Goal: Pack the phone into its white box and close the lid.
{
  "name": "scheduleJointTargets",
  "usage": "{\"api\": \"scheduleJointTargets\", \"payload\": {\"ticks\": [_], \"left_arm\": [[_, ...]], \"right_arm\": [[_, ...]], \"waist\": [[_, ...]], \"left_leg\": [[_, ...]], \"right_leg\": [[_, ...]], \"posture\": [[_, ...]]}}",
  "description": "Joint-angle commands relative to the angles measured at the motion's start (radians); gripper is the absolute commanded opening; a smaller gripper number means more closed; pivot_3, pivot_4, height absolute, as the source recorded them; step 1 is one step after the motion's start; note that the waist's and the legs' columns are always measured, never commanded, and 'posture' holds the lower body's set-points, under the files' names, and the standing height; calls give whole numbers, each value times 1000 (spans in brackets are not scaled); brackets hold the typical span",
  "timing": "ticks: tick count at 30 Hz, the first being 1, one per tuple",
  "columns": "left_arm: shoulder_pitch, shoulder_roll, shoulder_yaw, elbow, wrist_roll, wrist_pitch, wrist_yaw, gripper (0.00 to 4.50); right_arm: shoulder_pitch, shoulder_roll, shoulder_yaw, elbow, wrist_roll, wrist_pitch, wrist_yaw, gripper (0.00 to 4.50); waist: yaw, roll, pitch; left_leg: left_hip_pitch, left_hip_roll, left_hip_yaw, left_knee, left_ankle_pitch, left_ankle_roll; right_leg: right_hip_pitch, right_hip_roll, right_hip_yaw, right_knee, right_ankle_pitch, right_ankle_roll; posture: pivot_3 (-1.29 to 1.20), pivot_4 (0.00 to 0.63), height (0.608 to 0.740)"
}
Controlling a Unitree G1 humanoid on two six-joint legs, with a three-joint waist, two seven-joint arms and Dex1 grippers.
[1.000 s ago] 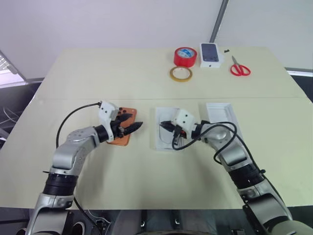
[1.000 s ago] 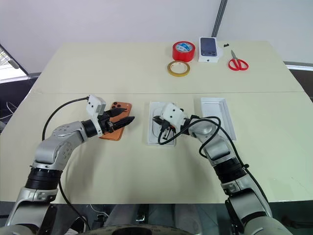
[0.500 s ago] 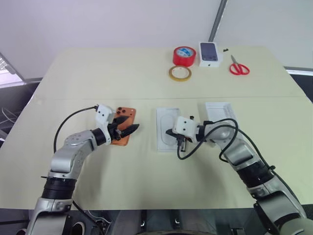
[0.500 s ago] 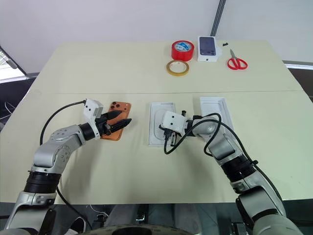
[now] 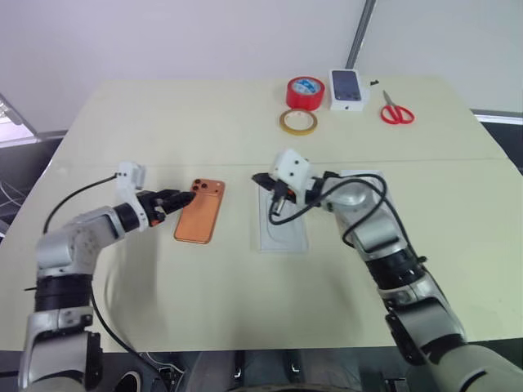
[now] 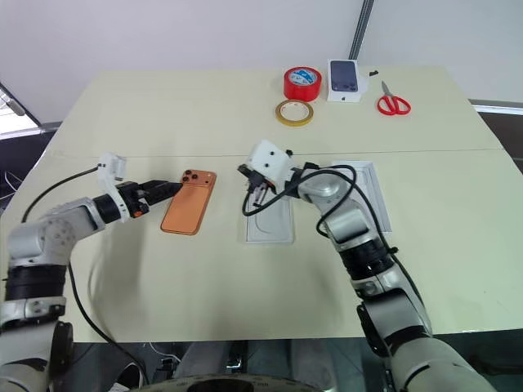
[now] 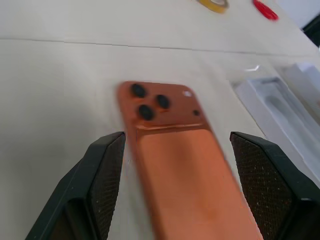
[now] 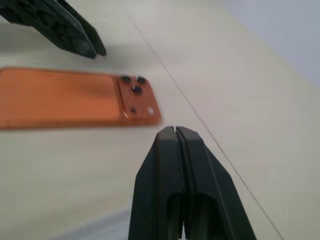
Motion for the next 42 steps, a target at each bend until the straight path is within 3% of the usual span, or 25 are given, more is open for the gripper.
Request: {"api": "scheduleJointTargets", "payload": {"ticks": [1,5,11,22,30,42], "left_arm": [[-45,48,2,94,-10,48,-88,3530],[-94,67,-48,171,2,122,-157,3530],[-86,71,-154,172,41,174,-246,3530],[-110,-4,-226,212,93,217,-273,3530],[-182,-84,-192,251,88,285,-257,3530],[-204,-45,-118,281,71,321,-271,3530]], "right_arm": [[-65,52,96,81,-57,-22,21,54],[-136,95,183,215,-101,-1,80,54],[-209,147,215,372,-136,-1,108,54],[-214,165,222,431,-185,-58,109,54],[-209,158,203,431,-193,-63,116,54],[-205,148,191,434,-197,-70,104,54]], "waist": [[-2,0,0],[2,0,0],[-2,0,0],[1,1,-3],[10,4,-6],[-1,4,-5]], "left_leg": [[0,0,0,0,0,0],[-1,-1,0,1,0,0],[-1,-2,-1,2,0,-1],[10,-3,-1,0,1,-1],[11,-4,-2,0,0,1],[10,-5,-2,0,-1,1]], "right_leg": [[0,0,0,0,0,0],[-1,0,0,2,0,0],[-3,-1,0,7,0,0],[5,-2,0,9,0,0],[6,-3,0,9,0,0],[6,-3,0,9,0,0]], "posture": [[0,150,740],[0,150,740],[0,150,740],[0,150,740],[0,150,740],[0,150,740]]}}
